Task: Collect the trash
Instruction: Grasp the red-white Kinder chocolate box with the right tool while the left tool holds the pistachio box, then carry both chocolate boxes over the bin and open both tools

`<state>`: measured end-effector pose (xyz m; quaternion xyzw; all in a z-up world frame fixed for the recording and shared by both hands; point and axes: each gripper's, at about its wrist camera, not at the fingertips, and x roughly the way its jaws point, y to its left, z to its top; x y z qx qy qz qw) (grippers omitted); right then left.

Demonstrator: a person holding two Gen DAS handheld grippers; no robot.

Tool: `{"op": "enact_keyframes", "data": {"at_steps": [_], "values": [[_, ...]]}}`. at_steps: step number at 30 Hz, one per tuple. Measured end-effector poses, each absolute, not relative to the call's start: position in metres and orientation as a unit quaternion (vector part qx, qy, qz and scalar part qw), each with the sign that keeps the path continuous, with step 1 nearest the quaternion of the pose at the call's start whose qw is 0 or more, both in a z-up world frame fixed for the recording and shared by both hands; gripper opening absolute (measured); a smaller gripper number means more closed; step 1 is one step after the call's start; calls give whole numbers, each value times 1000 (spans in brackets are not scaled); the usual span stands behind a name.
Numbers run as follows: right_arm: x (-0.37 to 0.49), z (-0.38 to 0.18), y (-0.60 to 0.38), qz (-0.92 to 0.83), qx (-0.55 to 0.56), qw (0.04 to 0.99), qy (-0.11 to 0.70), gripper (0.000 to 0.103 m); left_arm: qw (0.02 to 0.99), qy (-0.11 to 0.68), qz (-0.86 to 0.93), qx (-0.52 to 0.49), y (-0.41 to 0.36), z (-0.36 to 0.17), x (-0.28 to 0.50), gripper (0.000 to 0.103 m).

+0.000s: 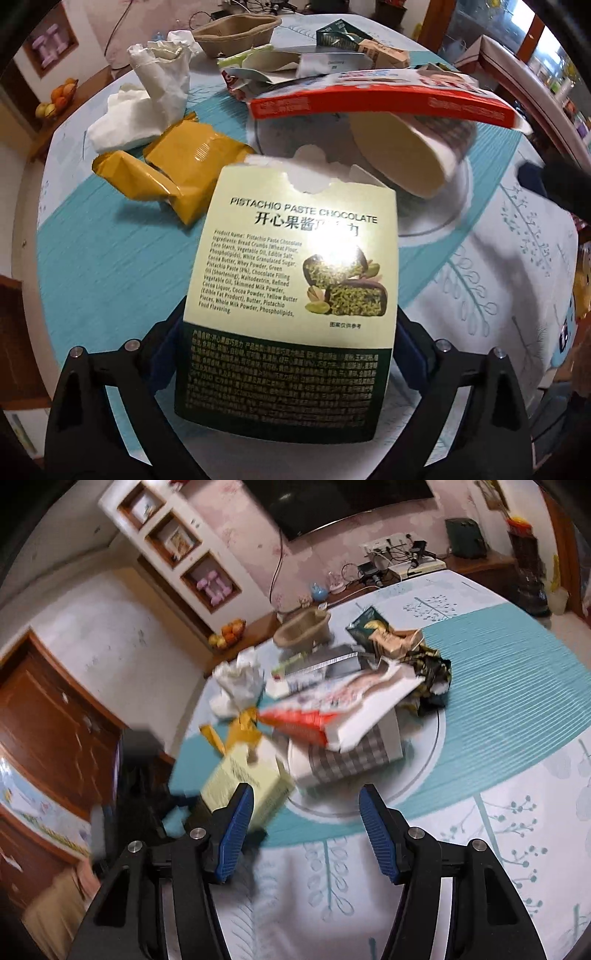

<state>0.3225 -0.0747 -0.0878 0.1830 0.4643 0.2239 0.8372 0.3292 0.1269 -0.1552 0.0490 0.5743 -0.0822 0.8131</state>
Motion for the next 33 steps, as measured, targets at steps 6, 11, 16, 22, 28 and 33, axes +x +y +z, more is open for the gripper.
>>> {"op": "enact_keyframes", "data": {"at_steps": [6, 11, 16, 22, 28, 33], "values": [[347, -92, -81, 215, 267, 822, 455, 60, 833, 551, -55, 11, 122, -144, 309, 92], [362, -104, -81, 200, 321, 807, 453, 52, 856, 515, -24, -38, 134, -114, 289, 92], [372, -116, -84, 184, 369, 795, 446, 39, 876, 472, 4, -99, 148, -86, 273, 92], [375, -122, -89, 178, 398, 792, 429, 12, 889, 425, 35, -168, 159, -73, 260, 92], [348, -98, -100, 201, 398, 803, 396, 10, 886, 429, 53, -166, 155, -70, 236, 92], [301, -69, -122, 221, 401, 810, 367, 10, 890, 418, 55, -173, 145, -50, 197, 92]]}}
